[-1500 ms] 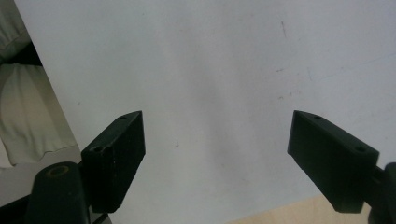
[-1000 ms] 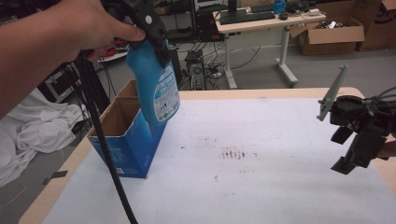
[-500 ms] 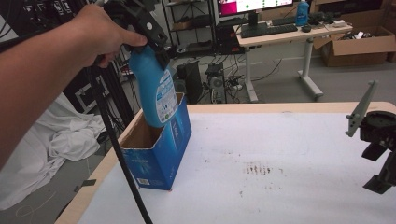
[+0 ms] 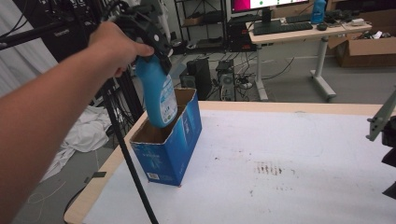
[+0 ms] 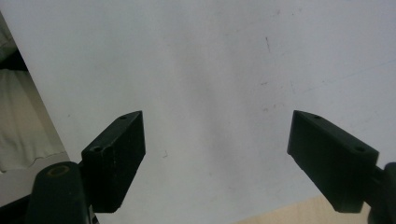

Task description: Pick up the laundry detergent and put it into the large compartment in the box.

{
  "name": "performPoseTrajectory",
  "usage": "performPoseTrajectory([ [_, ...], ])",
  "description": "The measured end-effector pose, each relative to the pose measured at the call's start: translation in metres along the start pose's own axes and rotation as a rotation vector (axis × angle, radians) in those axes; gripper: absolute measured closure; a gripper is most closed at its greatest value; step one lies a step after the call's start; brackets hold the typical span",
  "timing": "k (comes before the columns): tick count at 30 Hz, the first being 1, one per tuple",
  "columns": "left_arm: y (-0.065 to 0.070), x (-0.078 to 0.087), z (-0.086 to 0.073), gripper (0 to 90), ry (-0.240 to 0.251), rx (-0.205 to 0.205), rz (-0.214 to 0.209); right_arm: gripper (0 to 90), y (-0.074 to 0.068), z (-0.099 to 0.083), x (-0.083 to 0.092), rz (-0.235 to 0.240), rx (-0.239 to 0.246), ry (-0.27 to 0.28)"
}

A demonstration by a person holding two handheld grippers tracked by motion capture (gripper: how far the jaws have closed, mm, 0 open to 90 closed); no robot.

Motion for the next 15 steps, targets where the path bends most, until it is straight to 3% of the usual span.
performPoseTrajectory([
  [8,-0.014,-0.031,-0.007,37.9,-0.01,0.017,0.0,19.1,0.002,-0.001,-0.002,0.001,-0.008,-0.005],
  [15,-0.017,-0.061,-0.015,37.9,-0.037,0.007,-0.008,19.1,0.003,0.0,-0.004,0.003,-0.009,-0.013],
])
Point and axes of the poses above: each handheld gripper's, and its own axes: x roughly backward along the jaws, z roughly out of its top, y roughly to its right, the point moved 2 cm from there along -x, roughly forward along the jaws, and after that the axes turned 1 degree about -z, right-handed, at the moved point
